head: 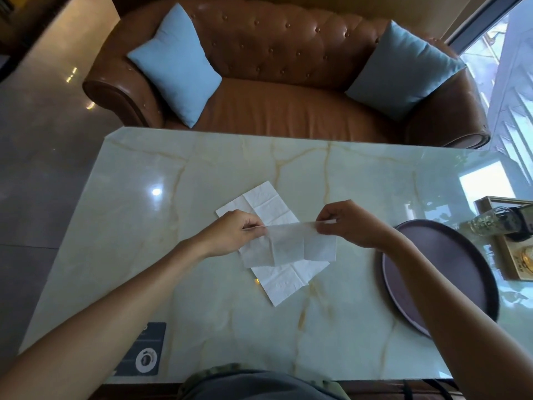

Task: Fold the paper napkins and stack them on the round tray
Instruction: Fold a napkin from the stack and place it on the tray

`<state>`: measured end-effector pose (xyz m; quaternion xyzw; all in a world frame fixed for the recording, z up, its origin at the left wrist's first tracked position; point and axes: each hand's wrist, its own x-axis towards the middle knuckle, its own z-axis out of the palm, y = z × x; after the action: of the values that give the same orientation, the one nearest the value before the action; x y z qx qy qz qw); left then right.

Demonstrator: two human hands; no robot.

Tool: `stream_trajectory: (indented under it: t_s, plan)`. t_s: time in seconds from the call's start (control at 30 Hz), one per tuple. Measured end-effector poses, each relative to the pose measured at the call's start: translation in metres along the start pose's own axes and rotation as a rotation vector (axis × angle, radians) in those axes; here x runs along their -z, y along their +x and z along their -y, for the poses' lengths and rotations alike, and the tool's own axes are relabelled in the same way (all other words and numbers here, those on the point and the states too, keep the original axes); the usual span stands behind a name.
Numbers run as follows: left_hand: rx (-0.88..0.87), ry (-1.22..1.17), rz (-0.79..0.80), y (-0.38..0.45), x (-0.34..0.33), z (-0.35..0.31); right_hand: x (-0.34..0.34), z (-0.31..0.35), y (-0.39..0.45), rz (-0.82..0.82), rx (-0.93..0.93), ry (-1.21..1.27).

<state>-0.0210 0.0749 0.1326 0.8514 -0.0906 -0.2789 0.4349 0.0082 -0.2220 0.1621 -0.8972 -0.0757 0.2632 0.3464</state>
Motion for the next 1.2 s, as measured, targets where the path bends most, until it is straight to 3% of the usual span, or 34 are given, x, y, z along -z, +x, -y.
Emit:
stream_trajectory:
  t_s: [0.27,0.67,0.97,1.2]
  plan:
    - [0.012,-0.03,0.06,0.004,-0.007,-0.013,-0.002,0.008,0.001,0.014,0.038,-0.067]
    - [-0.08,0.258,0.132,0.013,-0.021,-0.039,-0.025,0.039,0.0,0.104,0.155,-0.36]
    - [-0.1,0.28,0.042,0.007,-0.003,-0.035,-0.024,0.041,0.004,0.032,0.176,-0.383]
    - [-0.11,0.266,0.042,0.003,0.008,-0.028,-0.001,0.016,-0.006,0.0,0.116,-0.255]
